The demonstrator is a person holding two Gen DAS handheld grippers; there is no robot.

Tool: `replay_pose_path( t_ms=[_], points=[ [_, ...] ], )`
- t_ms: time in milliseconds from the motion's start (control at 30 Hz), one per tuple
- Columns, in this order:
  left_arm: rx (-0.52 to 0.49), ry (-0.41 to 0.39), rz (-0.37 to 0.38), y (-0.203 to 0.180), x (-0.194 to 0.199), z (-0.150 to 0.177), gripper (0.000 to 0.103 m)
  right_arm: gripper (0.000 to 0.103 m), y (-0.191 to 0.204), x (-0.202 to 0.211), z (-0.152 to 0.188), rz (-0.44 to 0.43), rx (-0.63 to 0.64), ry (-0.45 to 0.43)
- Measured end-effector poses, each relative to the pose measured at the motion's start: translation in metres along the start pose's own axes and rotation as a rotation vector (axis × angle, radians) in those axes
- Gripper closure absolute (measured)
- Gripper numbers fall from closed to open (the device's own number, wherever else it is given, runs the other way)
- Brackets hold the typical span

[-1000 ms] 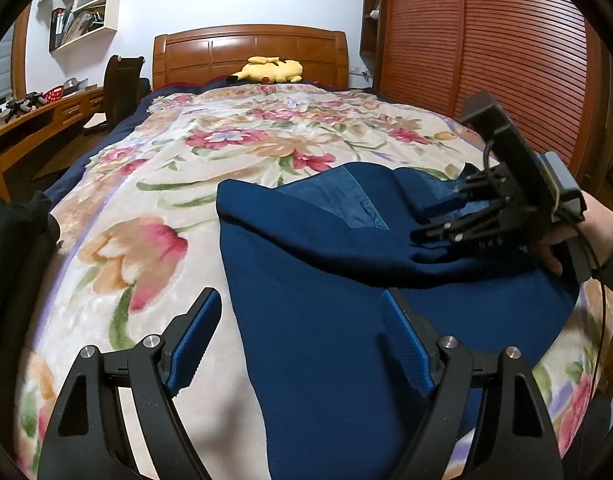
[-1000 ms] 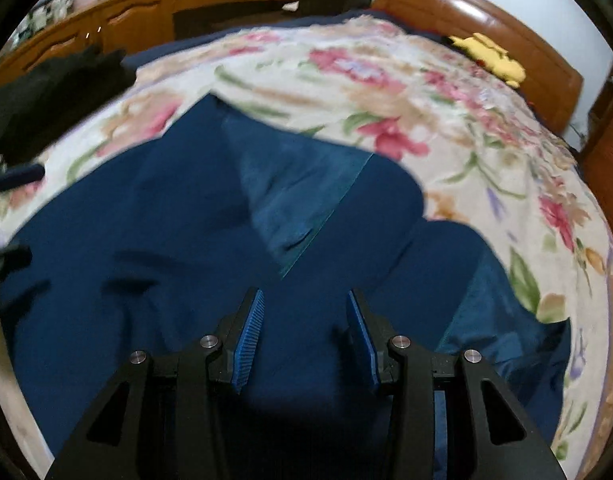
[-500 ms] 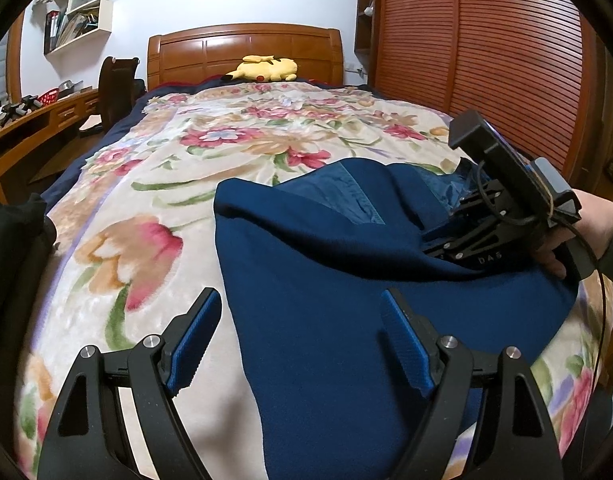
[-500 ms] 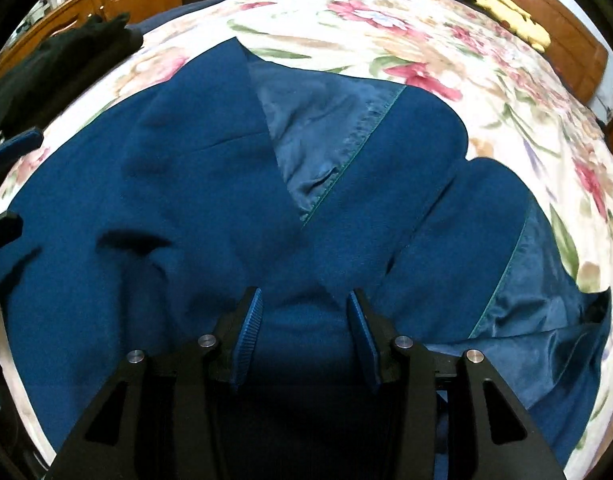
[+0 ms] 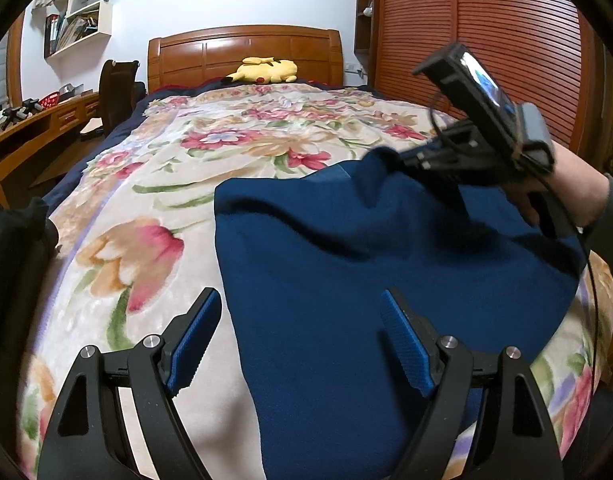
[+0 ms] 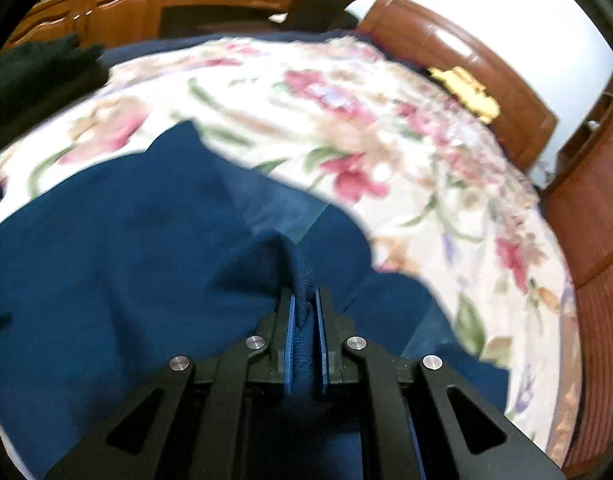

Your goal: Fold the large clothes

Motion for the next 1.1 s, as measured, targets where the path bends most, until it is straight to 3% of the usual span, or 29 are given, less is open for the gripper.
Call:
replay_pose_path(
  t_ms=[233, 333, 500, 533, 667, 833, 1100],
  points=[
    [0.003, 0.002, 0.0, 0.001, -0.001, 0.0, 0.021, 0.093, -0.016, -0.028, -0.024, 0.112, -0.046, -0.056],
    [-0.003, 0.005, -0.003, 0.0, -0.002, 0.0, 0.021, 0.092, -0.01, -0.033, -0.02, 0.119, -0.047, -0.044],
    [-0.007, -0.007, -0.003, -0.001, -0.001, -0.001, 0.021, 0.045, -0.029, -0.028, -0.01, 0.11, -0.121, -0.028],
    [-0.006, -0.009, -0.001, -0.002, 0.0, -0.001, 0.021, 0.043, -0.037, -0.025, -0.005, 0.116, -0.143, -0.031],
    [-0.001, -0.023, 0.01, -0.005, 0.002, -0.002, 0.021, 0.042, -0.066, 0.002, 0.017, 0.145, -0.201, -0.019],
    [-0.016, -0.022, 0.02, -0.014, 0.0, -0.002, 0.021, 0.042, -0.107, 0.006, 0.068, 0.187, -0.29, 0.073],
    [-0.026, 0.012, 0.001, -0.018, -0.012, 0.001, 0.021, 0.042, -0.155, -0.015, 0.141, 0.133, -0.492, 0.179]
  ],
)
Point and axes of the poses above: each gripper's, at about its wrist camera, not at the fingertips, and x roughly against the way its jaws point, y to its left, z to its underside, the point moved 2 cm from there along -x, roughly the way its jaws point, and after that the axes turned 10 degrees about x, right-handed, at the moved point
